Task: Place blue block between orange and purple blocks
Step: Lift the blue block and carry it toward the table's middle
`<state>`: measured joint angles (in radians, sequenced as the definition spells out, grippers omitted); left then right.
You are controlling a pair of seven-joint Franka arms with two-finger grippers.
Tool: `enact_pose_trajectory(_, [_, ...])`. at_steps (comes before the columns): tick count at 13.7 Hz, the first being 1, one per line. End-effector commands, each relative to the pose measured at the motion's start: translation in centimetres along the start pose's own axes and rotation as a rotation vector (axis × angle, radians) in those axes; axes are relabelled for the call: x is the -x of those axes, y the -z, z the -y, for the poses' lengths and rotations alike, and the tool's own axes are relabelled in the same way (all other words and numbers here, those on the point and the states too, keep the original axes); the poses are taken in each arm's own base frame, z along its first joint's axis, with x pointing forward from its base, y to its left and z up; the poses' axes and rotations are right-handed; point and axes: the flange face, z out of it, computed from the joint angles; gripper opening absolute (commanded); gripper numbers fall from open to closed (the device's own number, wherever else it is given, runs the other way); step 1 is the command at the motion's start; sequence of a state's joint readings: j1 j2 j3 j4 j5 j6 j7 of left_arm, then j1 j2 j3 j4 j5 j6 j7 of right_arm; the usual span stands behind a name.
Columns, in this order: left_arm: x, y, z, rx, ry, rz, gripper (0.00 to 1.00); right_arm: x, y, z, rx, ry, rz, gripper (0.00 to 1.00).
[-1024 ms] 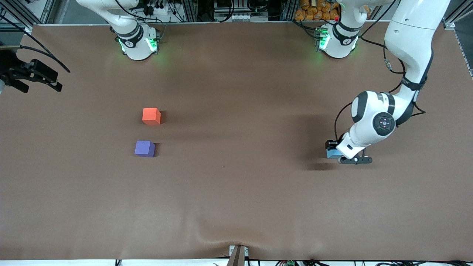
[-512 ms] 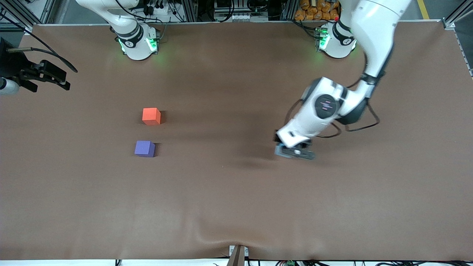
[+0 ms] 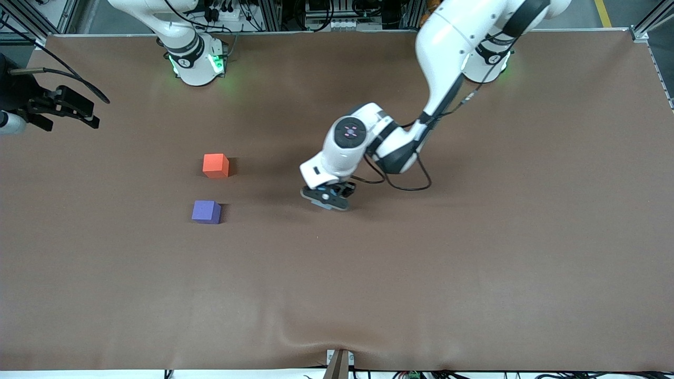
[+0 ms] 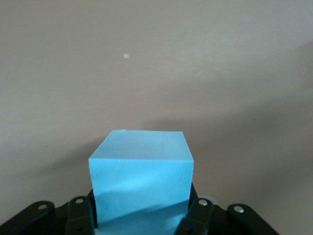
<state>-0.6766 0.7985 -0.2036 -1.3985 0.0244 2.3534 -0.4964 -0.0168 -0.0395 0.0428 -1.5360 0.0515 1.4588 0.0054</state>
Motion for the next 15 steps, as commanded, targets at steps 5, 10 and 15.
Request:
enact_pose_trajectory(5, [1.6,-6.0,-5.1,0.020,-0.076,-0.030,0.20,-1.3,-3.3,1.6,-0.006,0.031,0.113,1.00])
enact_pose_trajectory(10, [1.3,-0.7,-6.1,-0.042,-0.089,-0.031,1.00,-1.3,-4.2,3.3,-0.081,0.044,0.140,1.00])
enact_pose_trajectory(15, [-2.4,19.5,3.4,-0.128,0.076,0.015,1.00,-1.5,-6.0,9.0,-0.144,0.055,0.180,1.00])
